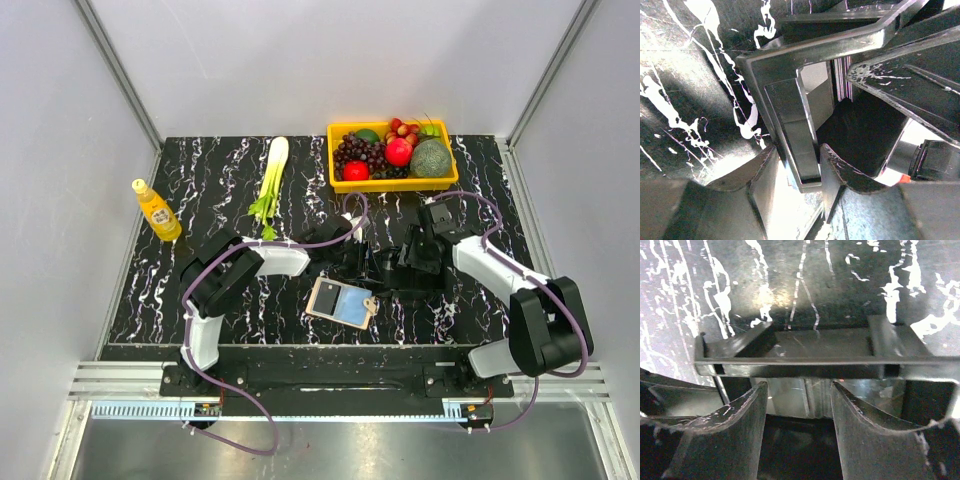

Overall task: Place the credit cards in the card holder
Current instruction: Pick up the credit card from the storage box.

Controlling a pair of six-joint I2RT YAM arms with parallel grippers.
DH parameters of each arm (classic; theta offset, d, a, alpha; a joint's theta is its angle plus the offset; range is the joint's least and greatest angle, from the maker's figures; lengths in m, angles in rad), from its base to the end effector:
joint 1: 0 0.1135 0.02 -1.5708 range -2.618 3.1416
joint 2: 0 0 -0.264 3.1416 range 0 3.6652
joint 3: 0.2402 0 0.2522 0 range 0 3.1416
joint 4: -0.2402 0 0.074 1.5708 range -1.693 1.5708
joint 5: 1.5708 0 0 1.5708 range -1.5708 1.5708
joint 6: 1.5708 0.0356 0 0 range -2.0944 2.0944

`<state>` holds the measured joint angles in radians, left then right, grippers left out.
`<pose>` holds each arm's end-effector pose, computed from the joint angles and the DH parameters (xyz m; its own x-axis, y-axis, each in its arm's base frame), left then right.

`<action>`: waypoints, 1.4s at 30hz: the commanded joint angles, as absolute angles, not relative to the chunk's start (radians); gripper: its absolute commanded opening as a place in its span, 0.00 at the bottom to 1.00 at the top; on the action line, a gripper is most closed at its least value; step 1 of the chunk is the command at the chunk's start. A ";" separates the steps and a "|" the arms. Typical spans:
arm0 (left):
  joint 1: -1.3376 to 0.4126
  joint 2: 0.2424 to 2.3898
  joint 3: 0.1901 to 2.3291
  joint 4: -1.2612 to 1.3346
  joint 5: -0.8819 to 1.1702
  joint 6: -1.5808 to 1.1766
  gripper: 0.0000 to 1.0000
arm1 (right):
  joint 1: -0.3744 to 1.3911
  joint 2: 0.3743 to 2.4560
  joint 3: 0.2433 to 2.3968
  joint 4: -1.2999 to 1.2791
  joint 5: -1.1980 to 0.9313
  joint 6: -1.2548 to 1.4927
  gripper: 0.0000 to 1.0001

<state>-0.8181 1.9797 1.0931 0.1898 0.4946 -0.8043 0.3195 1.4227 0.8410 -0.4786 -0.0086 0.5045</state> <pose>0.2659 -0.3087 0.1362 -0.9463 0.0829 -0.3125 0.3022 0.5704 -0.7637 0.2584 0.0858 0.1945 -0.8789 0.2184 -0.4241 0.1220 0.9624 0.2427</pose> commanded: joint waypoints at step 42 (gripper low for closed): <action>-0.825 1.931 1.095 0.160 0.448 -0.808 0.35 | 0.316 1.402 0.772 -0.261 -0.267 0.614 0.48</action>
<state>-0.8173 1.9724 1.0931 0.1593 0.4725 -0.8562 0.3111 1.4372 0.7761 -0.3515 -0.2039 0.5854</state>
